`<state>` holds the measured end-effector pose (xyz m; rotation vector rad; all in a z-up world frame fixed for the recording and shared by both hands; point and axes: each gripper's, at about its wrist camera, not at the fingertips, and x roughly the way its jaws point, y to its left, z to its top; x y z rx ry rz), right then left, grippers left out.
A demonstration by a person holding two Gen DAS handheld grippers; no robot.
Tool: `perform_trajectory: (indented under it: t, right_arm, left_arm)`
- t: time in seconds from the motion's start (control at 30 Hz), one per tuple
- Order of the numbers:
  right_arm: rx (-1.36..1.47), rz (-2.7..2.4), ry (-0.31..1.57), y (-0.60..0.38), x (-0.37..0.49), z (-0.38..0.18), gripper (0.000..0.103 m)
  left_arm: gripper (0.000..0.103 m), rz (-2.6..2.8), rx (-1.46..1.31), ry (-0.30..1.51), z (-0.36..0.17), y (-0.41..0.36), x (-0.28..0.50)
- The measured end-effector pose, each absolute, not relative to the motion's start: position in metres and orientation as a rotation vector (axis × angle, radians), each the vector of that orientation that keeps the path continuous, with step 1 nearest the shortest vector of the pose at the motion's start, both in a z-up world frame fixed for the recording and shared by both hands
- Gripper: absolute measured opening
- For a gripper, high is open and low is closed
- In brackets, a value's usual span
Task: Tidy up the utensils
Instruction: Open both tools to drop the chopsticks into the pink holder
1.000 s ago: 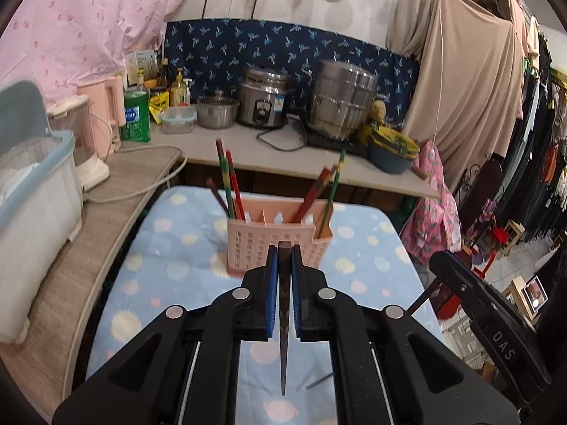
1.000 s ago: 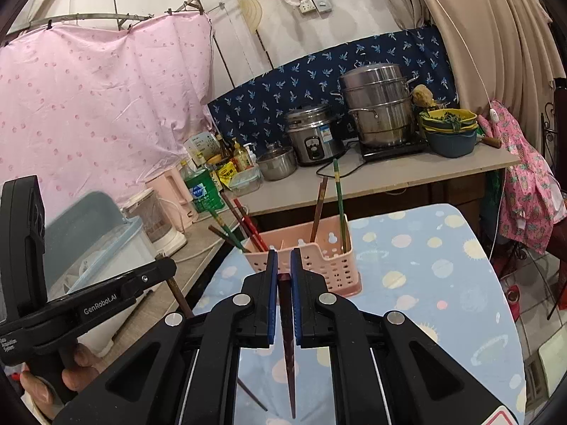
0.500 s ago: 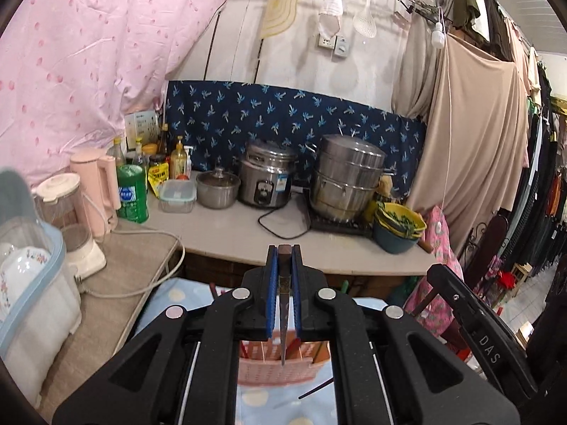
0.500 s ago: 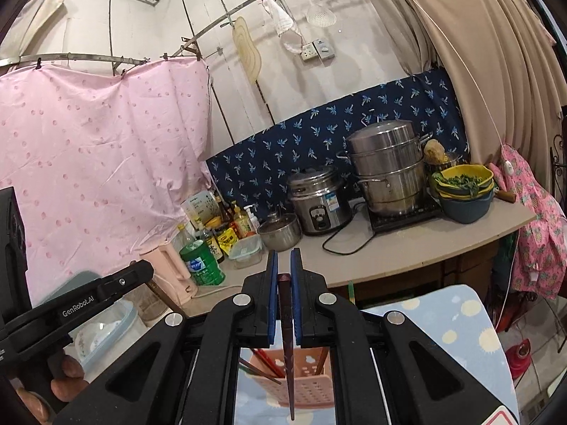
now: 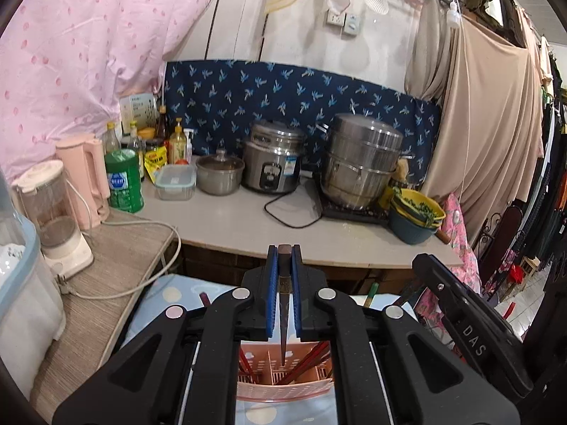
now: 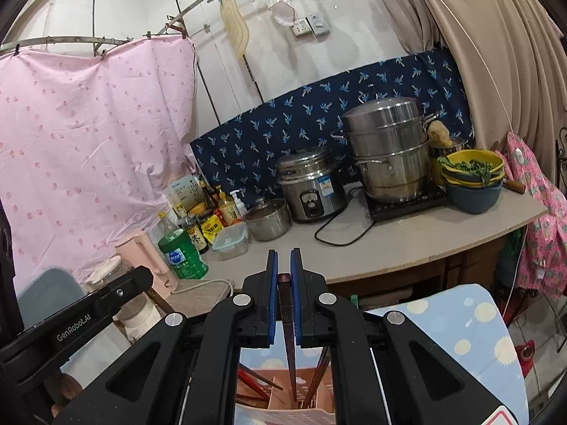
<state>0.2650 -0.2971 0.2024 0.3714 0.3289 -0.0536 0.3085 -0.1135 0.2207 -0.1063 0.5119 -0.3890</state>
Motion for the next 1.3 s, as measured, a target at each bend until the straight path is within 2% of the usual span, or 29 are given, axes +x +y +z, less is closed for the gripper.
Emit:
perform_trajectory:
  t: [0.2,0.4,0.43,0.47,0.5,0.53,0.57,0.67,0.83,0.93,1.17,1.3]
  right_arm:
    - [0.391,-0.06,0.409,-0.301,0.274,0.162,0.007]
    - [0.391,-0.05,0.447,-0.299,0.271,0.148,0.008]
    - [0.392,-0.046,0.445,-0.299,0.269,0.148,0.012]
    - [0.389,-0.049,0.444,-0.298,0.267,0.149,0.015]
    - [0.386,-0.054,0.442,-0.298,0.264,0.151,0.023]
    - [0.388,-0.055,0.434,-0.297,0.26,0.153,0.031]
    - [0.39,-0.057,0.427,-0.297,0.256,0.154,0.033]
    - [0.395,-0.053,0.419,-0.296,0.242,0.157,0.036]
    - [0.371,-0.05,0.417,-0.285,0.215,0.159,0.048]
    - [0.319,-0.061,0.42,-0.274,0.195,0.158,0.055]
    - [0.298,-0.062,0.472,-0.258,0.158,0.146,0.06]
    - [0.31,-0.066,0.489,-0.254,0.141,0.139,0.067]
  left_arm:
    - [0.007,-0.385,-0.098,0.579,0.187,-0.118,0.316]
    - [0.01,-0.375,-0.104,0.6,0.174,-0.116,0.313]
    - [0.013,-0.373,-0.105,0.6,0.175,-0.115,0.31]
    - [0.022,-0.365,-0.103,0.593,0.175,-0.114,0.307]
    - [0.027,-0.358,-0.098,0.585,0.176,-0.113,0.303]
    - [0.038,-0.35,-0.093,0.577,0.177,-0.113,0.3]
    - [0.043,-0.345,-0.09,0.57,0.177,-0.112,0.297]
    - [0.052,-0.333,-0.072,0.552,0.18,-0.109,0.284]
    - [0.053,-0.312,-0.029,0.537,0.182,-0.105,0.259]
    - [0.057,-0.305,-0.02,0.538,0.18,-0.1,0.244]
    - [0.059,-0.27,0.01,0.551,0.169,-0.088,0.212]
    - [0.061,-0.259,0.015,0.567,0.161,-0.081,0.197]
